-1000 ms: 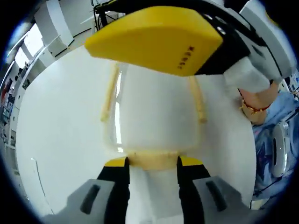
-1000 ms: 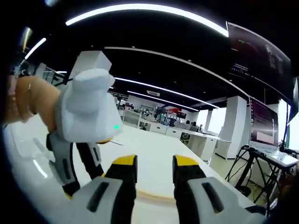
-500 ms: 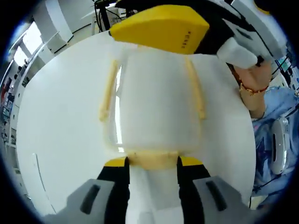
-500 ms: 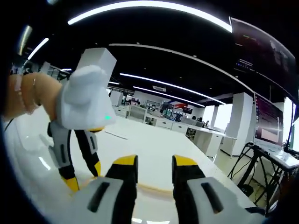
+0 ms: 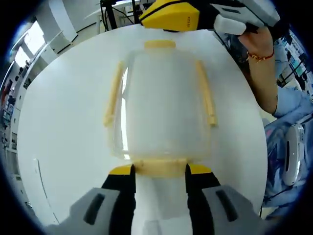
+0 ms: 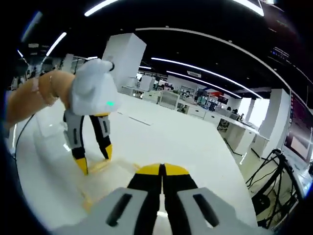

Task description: Snap each plastic latch of the storage box into its locked position after aligning the lid with the box until every specified latch is closed and the lid sits flush.

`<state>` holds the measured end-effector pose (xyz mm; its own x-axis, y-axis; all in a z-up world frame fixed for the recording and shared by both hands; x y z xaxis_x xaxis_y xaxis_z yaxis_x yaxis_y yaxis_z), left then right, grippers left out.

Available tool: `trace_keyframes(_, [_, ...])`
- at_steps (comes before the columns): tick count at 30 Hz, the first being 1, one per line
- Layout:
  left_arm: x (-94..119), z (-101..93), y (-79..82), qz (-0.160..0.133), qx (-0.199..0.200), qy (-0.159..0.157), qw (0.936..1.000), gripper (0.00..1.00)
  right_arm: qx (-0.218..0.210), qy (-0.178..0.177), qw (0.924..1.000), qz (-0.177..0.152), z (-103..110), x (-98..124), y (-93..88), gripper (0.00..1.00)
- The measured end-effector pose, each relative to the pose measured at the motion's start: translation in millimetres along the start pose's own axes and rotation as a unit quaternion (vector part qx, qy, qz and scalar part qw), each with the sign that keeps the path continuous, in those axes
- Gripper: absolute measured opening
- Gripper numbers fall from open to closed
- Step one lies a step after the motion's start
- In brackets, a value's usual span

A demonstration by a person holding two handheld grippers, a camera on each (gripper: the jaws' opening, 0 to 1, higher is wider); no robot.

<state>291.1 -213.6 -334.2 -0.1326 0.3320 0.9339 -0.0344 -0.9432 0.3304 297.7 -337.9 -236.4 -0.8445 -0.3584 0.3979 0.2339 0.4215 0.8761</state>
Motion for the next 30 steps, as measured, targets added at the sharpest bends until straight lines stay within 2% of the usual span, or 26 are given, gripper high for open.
trace_keyframes(2, [0, 0.2, -0.4, 0.001, 0.000, 0.000, 1.0000, 0.40, 0.004, 0.005, 0.9997, 0.022, 0, -2, -4.9, 0.00])
trace_keyframes(4, [0, 0.4, -1.0, 0.001, 0.000, 0.001, 1.0000, 0.40, 0.016, 0.016, 0.9956, 0.091, 0, -6, -26.7, 0.00])
trace_keyframes(5, [0, 0.5, -1.2, 0.001, 0.000, 0.001, 1.0000, 0.40, 0.018, 0.021, 0.9934, 0.112, 1, -7, -34.5, 0.00])
trace_keyframes(7, [-1, 1.2, -1.8, -0.002, -0.001, 0.000, 1.0000, 0.40, 0.026, 0.030, 0.9839, 0.174, 1, -10, -61.0, 0.00])
trace_keyframes(8, [-1, 1.4, -2.0, -0.003, -0.001, 0.000, 1.0000, 0.40, 0.034, 0.020, 0.9771, 0.209, -4, -9, -76.1, 0.00])
trace_keyframes(9, [-1, 1.6, -2.3, -0.004, 0.000, 0.000, 1.0000, 0.40, 0.034, 0.014, 0.9753, 0.218, -6, -9, -79.8, 0.00])
trace_keyframes(10, [-1, 1.9, -2.8, -0.007, 0.000, -0.001, 1.0000, 0.40, 0.050, -0.033, 0.9641, 0.259, -25, -1, -94.5, 0.00])
trace_keyframes(12, [-1, 2.2, -3.4, -0.011, 0.000, -0.002, 0.9999, 0.40, 0.050, -0.063, 0.9541, 0.288, -40, 7, -108.5, 0.00])
trace_keyframes(13, [-1, 2.2, -3.4, -0.013, 0.000, -0.002, 0.9999, 0.40, 0.039, -0.060, 0.9619, 0.264, -39, 5, -104.4, 0.00])
trace_keyframes(14, [-1, 2.4, -3.6, -0.015, -0.001, -0.003, 0.9999, 0.40, 0.031, -0.045, 0.9659, 0.253, -37, 0, -107.1, 0.00])
trace_keyframes(18, [-1, 2.3, -4.7, -0.020, 0.000, -0.003, 0.9998, 0.40, 0.025, -0.036, 0.9672, 0.250, -40, 6, -106.0, 0.00])
trace_keyframes(19, [-1, 2.3, -4.6, -0.022, 0.000, -0.003, 0.9998, 0.40, 0.025, -0.037, 0.9655, 0.257, -42, 7, -108.3, 0.00])
trace_keyframes(21, [-1, 2.9, -5.4, -0.027, 0.000, -0.003, 0.9996, 0.40, 0.041, -0.045, 0.9501, 0.306, -47, 9, -124.1, 0.00])
trace_keyframes(23, [-1, 3.0, -5.8, -0.032, 0.001, -0.003, 0.9995, 0.40, 0.057, -0.054, 0.9451, 0.317, -50, 7, -131.4, 0.00])
trace_keyframes(24, [-1, 3.1, -5.9, -0.034, 0.001, -0.003, 0.9994, 0.40, 0.052, -0.053, 0.9486, 0.308, -48, 7, -131.5, 0.00])
trace_keyframes(28, [-2, 3.7, -4.5, -0.042, 0.000, -0.003, 0.9991, 0.41, 0.043, -0.040, 0.9510, 0.304, -45, 7, -130.4, 0.00])
trace_keyframes(30, [-3, 3.7, -4.7, -0.041, -0.005, -0.004, 0.9991, 0.41, 0.047, -0.043, 0.9496, 0.307, -44, 7, -130.1, 0.00])
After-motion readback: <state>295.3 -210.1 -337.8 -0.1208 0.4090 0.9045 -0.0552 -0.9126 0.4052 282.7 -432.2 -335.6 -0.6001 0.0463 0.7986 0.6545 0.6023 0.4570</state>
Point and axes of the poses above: the point that each gripper's makers call its tool centre point, and the gripper's own axes: x roughly backward along the fingers, z roughly to its left, y roughly out of its top, the point moved 1 cm from there along x, roughly backward along the fingers, and after that the axes turned 8 degrees about y, right-handed, at the moved point
